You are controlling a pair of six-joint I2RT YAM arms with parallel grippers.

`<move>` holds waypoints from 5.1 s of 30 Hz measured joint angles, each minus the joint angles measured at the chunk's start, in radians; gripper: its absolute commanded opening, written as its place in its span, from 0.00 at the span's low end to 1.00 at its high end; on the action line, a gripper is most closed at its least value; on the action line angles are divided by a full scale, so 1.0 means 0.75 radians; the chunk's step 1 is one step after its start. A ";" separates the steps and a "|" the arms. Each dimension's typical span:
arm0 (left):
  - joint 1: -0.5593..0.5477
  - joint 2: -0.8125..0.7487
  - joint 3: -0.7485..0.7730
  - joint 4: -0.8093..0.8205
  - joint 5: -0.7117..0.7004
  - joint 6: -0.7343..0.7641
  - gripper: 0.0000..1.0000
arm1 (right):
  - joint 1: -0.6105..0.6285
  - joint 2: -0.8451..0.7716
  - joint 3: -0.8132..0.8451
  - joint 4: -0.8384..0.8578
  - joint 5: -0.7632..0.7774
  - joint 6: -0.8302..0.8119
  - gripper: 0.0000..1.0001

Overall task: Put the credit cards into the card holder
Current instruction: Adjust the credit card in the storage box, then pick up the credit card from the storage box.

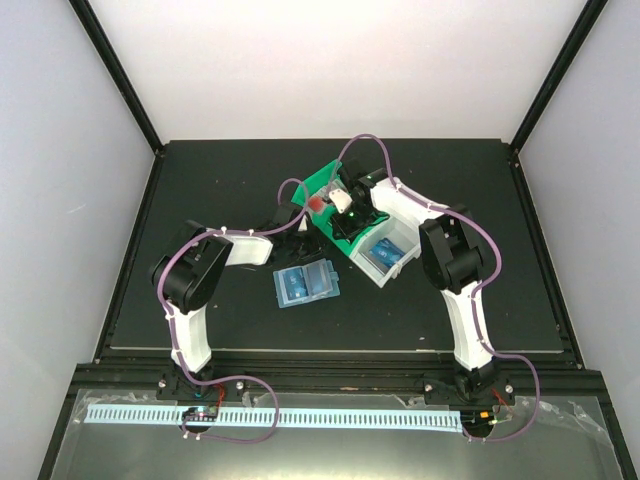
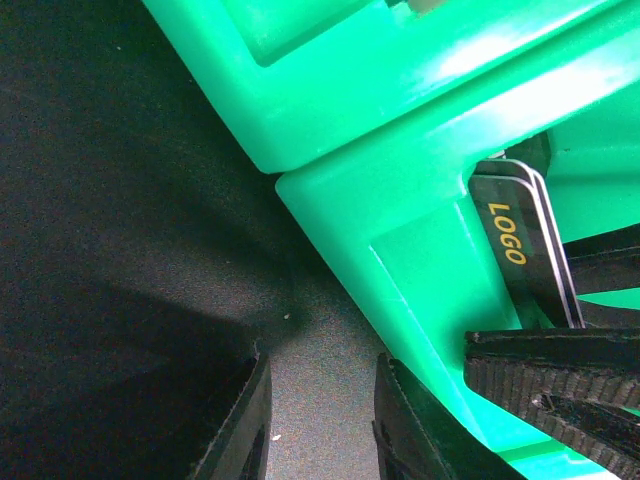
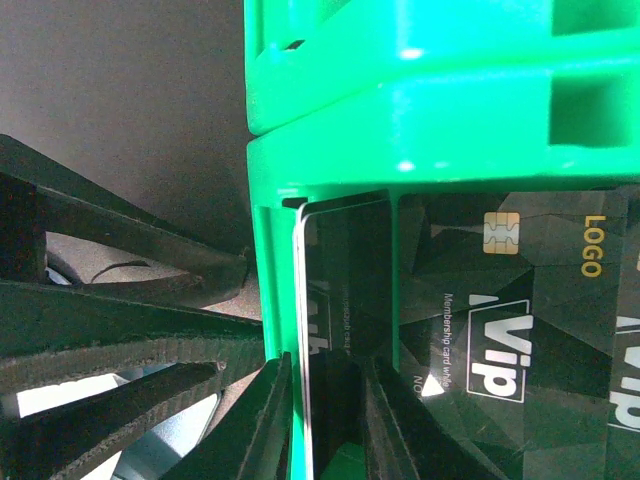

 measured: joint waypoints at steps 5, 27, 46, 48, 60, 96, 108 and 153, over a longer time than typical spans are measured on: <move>0.000 0.000 0.000 0.000 0.000 0.000 0.31 | 0.000 -0.003 0.000 -0.001 0.001 0.001 0.21; 0.000 0.000 0.000 -0.001 0.000 0.000 0.31 | 0.001 -0.067 0.000 -0.002 -0.023 0.001 0.20; 0.000 0.001 0.000 -0.001 0.000 0.000 0.31 | -0.003 -0.067 0.000 -0.009 -0.070 -0.004 0.17; 0.000 0.001 0.000 -0.001 0.000 0.000 0.31 | -0.005 -0.067 0.000 -0.009 -0.070 -0.004 0.17; 0.000 0.001 0.000 0.000 0.000 0.000 0.31 | -0.009 -0.067 0.000 -0.008 -0.073 0.010 0.14; -0.002 -0.005 0.015 -0.028 -0.007 0.027 0.37 | -0.027 -0.329 -0.157 0.097 0.196 0.167 0.04; -0.002 -0.103 -0.040 -0.050 -0.045 0.063 0.43 | -0.027 -0.448 -0.268 0.161 0.229 0.201 0.04; -0.006 -1.373 -0.676 0.275 0.460 -0.241 0.02 | 0.104 -1.176 -1.320 1.662 -0.748 1.359 0.25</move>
